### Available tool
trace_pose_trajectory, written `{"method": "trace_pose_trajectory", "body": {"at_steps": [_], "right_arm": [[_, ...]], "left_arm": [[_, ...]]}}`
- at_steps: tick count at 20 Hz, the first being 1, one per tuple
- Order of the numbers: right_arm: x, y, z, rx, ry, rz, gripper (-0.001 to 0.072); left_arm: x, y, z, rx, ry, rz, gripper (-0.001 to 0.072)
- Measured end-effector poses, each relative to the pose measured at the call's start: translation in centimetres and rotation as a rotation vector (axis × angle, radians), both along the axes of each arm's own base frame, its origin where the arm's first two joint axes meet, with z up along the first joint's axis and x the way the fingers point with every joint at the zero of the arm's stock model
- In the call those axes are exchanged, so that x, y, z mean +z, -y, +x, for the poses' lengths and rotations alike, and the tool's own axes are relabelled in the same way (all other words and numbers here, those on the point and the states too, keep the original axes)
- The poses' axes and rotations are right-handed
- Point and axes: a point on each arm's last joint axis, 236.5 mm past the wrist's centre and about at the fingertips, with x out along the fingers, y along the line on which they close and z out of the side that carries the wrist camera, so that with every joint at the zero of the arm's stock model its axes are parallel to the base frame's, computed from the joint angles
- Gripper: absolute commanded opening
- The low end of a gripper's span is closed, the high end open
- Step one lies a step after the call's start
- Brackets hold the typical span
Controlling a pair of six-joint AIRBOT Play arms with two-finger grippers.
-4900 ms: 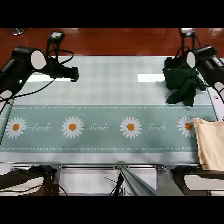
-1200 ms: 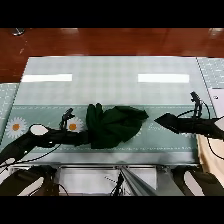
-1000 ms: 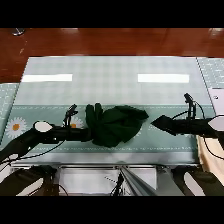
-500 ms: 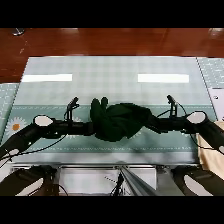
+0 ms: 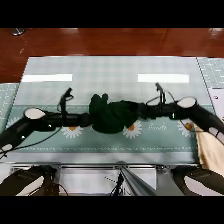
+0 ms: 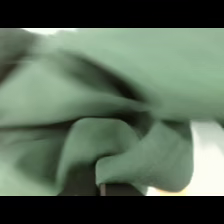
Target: Fold the shirts.
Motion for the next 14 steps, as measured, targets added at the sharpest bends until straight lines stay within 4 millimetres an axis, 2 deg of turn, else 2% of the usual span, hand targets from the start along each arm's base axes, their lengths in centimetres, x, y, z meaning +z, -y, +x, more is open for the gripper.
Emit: {"method": "trace_pose_trajectory", "body": {"at_steps": [2, 3, 5, 6, 7, 9, 10, 12, 14], "right_arm": [[6.0, 0.3, 4.0, 0.033, 0.135, -0.014, 0.0027], [9.6, 0.7, 6.0, 0.042, 0.215, -0.033, 0.0027], [18.0, 2.0, 9.4, 0.036, 0.405, -0.097, 0.0028], [22.9, 2.7, 10.4, 0.023, 0.511, -0.129, 0.0028], [27.7, 3.4, 10.6, 0.015, 0.614, -0.160, 0.0028], [35.9, 4.5, 9.3, 0.005, 0.786, -0.209, 0.0028], [39.5, 5.1, 7.7, 0.001, 0.865, -0.233, 0.0028], [44.7, 6.3, 3.7, -0.018, 0.993, -0.276, 0.0028], [48.1, 7.7, -0.8, -0.041, 1.088, -0.327, 0.0028]], "left_arm": [[5.4, -1.1, 3.4, 0.026, 0.138, -0.044, 0.0023], [8.8, -2.0, 5.3, 0.054, 0.226, -0.058, 0.0023], [16.0, -3.9, 8.5, 0.118, 0.390, -0.081, 0.0023], [20.1, -5.0, 9.7, 0.151, 0.474, -0.091, 0.0023], [24.4, -6.2, 10.6, 0.186, 0.563, -0.098, 0.0023], [31.9, -8.4, 11.0, 0.248, 0.716, -0.109, 0.0023], [35.8, -9.4, 10.6, 0.276, 0.797, -0.110, 0.0023], [42.3, -11.2, 8.7, 0.322, 0.943, -0.088, 0.0023], [47.0, -13.0, 6.1, 0.386, 1.062, -0.020, 0.0023]]}}
